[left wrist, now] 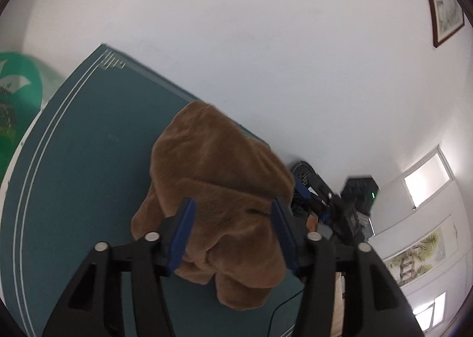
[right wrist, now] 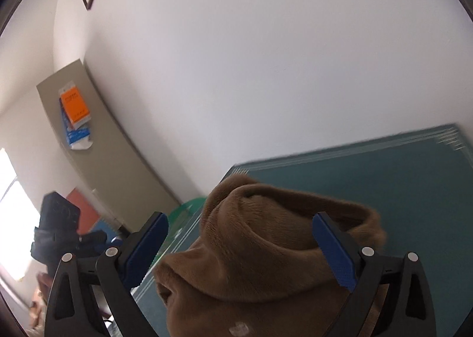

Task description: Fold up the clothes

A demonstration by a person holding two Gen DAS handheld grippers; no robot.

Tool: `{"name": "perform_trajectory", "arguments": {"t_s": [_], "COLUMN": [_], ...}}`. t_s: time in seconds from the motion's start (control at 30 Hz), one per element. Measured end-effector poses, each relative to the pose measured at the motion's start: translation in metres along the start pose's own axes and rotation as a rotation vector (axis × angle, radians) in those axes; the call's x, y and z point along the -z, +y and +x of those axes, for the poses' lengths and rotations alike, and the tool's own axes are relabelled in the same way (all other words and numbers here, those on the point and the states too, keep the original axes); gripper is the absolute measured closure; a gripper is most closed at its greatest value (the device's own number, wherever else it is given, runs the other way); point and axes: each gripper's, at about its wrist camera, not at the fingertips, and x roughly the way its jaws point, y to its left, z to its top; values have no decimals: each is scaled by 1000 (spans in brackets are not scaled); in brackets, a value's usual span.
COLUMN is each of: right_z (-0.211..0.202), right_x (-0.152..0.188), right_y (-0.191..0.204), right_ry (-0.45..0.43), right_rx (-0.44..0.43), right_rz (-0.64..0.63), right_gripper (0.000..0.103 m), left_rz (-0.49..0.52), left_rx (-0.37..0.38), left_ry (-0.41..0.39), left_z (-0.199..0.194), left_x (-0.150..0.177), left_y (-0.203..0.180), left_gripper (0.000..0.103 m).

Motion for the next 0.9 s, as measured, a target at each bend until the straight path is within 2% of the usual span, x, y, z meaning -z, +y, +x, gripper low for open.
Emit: {"name": "perform_trajectory", "arguments": {"t_s": [0.1, 0.17, 0.33, 0.4, 0.5, 0.63, 0.83, 0.9], "right_z": [17, 15, -26, -27, -39, -45, -52, -36], "right_x": [6, 18, 76, 104, 150, 201, 231, 222], "right_y": [-4, 4, 73, 98, 127, 131, 125, 127], "right_ry": [108, 165, 303, 348, 383, 460, 457, 454], "right_rx": [-111, -246, -478, -480, -425, -427, -363, -350], "right_rz": [36, 40, -159, -259, -391, -413, -382, -350], "right_gripper": [3, 3, 3, 3, 3, 3, 3, 3], "left_rz": [-6, -7, -12, -3, 18, 27, -14, -52], "left_rx": [-20, -39, -67, -80, -89, -104, -136, -153], "left_ry": [-2, -14, -30, -31, -32, -23, -16, -19], "left_z": [-6, -12, -23, -26, -33, -41, -46, -46], "left_x": [4, 7, 10, 15, 26, 40, 56, 58], "left_y": [12, 18, 24, 24, 23, 27, 50, 64], "left_gripper": [29, 24, 24, 24, 23, 22, 22, 22]}}
